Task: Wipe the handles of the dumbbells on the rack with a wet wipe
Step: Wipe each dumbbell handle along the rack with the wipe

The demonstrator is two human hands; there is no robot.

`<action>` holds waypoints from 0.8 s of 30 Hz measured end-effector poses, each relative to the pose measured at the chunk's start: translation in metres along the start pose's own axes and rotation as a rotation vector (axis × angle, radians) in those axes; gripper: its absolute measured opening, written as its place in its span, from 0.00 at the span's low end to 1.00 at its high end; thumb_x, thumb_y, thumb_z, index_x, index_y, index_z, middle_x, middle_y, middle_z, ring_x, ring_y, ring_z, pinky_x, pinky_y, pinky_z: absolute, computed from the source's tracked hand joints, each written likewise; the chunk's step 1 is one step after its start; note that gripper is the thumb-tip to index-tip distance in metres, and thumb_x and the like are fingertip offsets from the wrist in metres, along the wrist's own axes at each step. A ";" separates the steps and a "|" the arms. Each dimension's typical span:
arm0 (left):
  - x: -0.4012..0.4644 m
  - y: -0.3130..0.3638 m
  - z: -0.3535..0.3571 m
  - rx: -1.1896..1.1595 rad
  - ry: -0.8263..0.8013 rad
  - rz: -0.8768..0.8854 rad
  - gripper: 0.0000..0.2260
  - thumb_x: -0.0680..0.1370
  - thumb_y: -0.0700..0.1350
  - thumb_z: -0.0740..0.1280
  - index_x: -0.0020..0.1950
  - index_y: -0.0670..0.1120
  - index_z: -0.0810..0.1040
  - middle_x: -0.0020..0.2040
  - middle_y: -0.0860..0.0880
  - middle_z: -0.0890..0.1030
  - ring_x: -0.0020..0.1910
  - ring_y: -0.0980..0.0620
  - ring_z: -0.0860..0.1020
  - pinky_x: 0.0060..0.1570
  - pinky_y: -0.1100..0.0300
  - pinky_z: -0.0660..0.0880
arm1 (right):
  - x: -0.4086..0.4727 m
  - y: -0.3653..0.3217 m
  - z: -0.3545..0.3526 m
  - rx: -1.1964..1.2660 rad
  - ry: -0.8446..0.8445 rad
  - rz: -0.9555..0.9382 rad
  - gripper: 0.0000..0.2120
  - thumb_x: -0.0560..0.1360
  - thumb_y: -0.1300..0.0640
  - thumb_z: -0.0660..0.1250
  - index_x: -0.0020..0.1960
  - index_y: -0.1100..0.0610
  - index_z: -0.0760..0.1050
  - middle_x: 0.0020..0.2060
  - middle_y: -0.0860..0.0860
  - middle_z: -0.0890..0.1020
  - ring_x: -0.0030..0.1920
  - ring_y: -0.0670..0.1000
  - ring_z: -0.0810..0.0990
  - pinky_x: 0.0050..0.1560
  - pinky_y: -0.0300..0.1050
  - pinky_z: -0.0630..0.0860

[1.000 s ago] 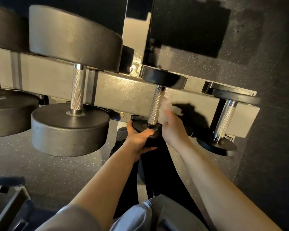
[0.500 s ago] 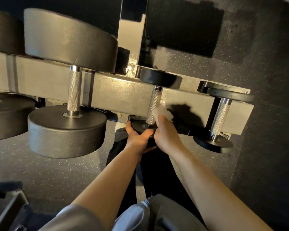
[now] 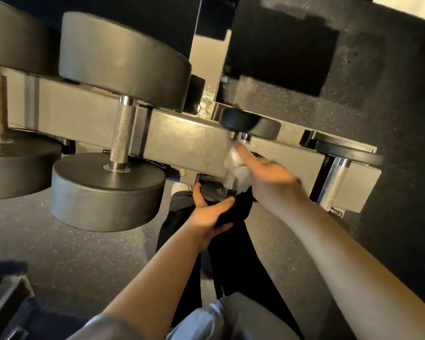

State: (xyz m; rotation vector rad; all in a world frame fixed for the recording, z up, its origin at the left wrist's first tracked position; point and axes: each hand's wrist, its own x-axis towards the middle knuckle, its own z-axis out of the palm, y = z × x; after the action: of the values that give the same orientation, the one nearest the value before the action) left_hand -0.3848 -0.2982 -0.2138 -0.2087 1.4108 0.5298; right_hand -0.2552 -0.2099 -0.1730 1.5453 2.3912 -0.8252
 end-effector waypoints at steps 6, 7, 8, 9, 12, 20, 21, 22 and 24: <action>-0.002 0.001 -0.001 -0.003 -0.008 0.004 0.42 0.75 0.42 0.72 0.76 0.66 0.47 0.60 0.56 0.75 0.57 0.51 0.76 0.59 0.42 0.75 | 0.013 -0.002 0.033 -0.066 -0.335 -0.013 0.18 0.81 0.51 0.53 0.71 0.48 0.66 0.54 0.53 0.77 0.54 0.57 0.78 0.45 0.44 0.69; -0.001 0.001 -0.001 -0.008 -0.008 -0.001 0.43 0.75 0.43 0.72 0.76 0.66 0.46 0.59 0.56 0.75 0.57 0.51 0.76 0.58 0.43 0.75 | 0.008 -0.001 0.037 0.061 -0.401 0.014 0.18 0.81 0.48 0.53 0.67 0.51 0.70 0.52 0.51 0.77 0.54 0.55 0.77 0.46 0.42 0.66; -0.001 0.001 -0.002 -0.014 -0.009 -0.007 0.44 0.75 0.43 0.72 0.76 0.66 0.45 0.58 0.56 0.75 0.56 0.52 0.76 0.57 0.43 0.76 | 0.005 0.001 0.041 0.108 -0.439 -0.020 0.19 0.81 0.45 0.54 0.66 0.52 0.72 0.54 0.50 0.76 0.56 0.52 0.76 0.48 0.39 0.64; 0.000 0.002 -0.001 -0.020 -0.009 -0.012 0.44 0.75 0.43 0.72 0.76 0.66 0.45 0.57 0.56 0.75 0.55 0.52 0.76 0.57 0.43 0.76 | 0.004 0.001 0.043 0.090 -0.420 -0.088 0.19 0.81 0.45 0.54 0.65 0.52 0.73 0.58 0.50 0.76 0.58 0.51 0.75 0.50 0.38 0.63; 0.000 0.001 0.000 -0.032 0.001 -0.005 0.43 0.75 0.41 0.72 0.76 0.65 0.47 0.59 0.55 0.75 0.55 0.52 0.75 0.56 0.43 0.76 | 0.012 -0.004 0.034 0.110 -0.187 -0.041 0.17 0.80 0.49 0.56 0.56 0.56 0.80 0.52 0.55 0.82 0.50 0.57 0.80 0.48 0.45 0.73; -0.003 0.002 0.003 -0.025 0.039 -0.002 0.41 0.75 0.40 0.71 0.76 0.63 0.49 0.64 0.54 0.74 0.61 0.48 0.74 0.51 0.47 0.78 | 0.034 0.002 0.027 0.085 0.256 -0.065 0.10 0.75 0.60 0.62 0.52 0.58 0.80 0.45 0.56 0.82 0.46 0.58 0.80 0.46 0.47 0.77; -0.003 0.002 0.003 -0.021 0.038 -0.001 0.41 0.75 0.40 0.71 0.76 0.63 0.49 0.64 0.54 0.73 0.62 0.48 0.74 0.52 0.48 0.78 | 0.029 0.004 0.033 0.083 0.254 -0.160 0.11 0.75 0.61 0.63 0.53 0.59 0.80 0.48 0.55 0.82 0.50 0.57 0.78 0.52 0.48 0.75; -0.003 0.002 0.003 -0.014 0.037 0.000 0.41 0.75 0.41 0.71 0.76 0.63 0.49 0.65 0.54 0.73 0.62 0.48 0.74 0.51 0.48 0.78 | 0.026 0.009 0.039 0.049 0.269 -0.240 0.11 0.75 0.60 0.63 0.54 0.58 0.81 0.51 0.55 0.81 0.54 0.56 0.77 0.56 0.49 0.71; -0.003 0.003 0.003 -0.008 0.038 -0.004 0.41 0.75 0.41 0.72 0.76 0.64 0.48 0.67 0.53 0.72 0.62 0.49 0.74 0.49 0.49 0.78 | 0.027 0.020 0.044 -0.073 0.219 -0.364 0.13 0.73 0.56 0.64 0.54 0.58 0.81 0.56 0.54 0.81 0.61 0.56 0.76 0.63 0.47 0.65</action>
State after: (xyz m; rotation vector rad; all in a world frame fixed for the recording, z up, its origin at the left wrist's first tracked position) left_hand -0.3840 -0.2953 -0.2102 -0.2288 1.4455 0.5309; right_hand -0.2561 -0.2067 -0.2281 1.2483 2.8817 -0.6460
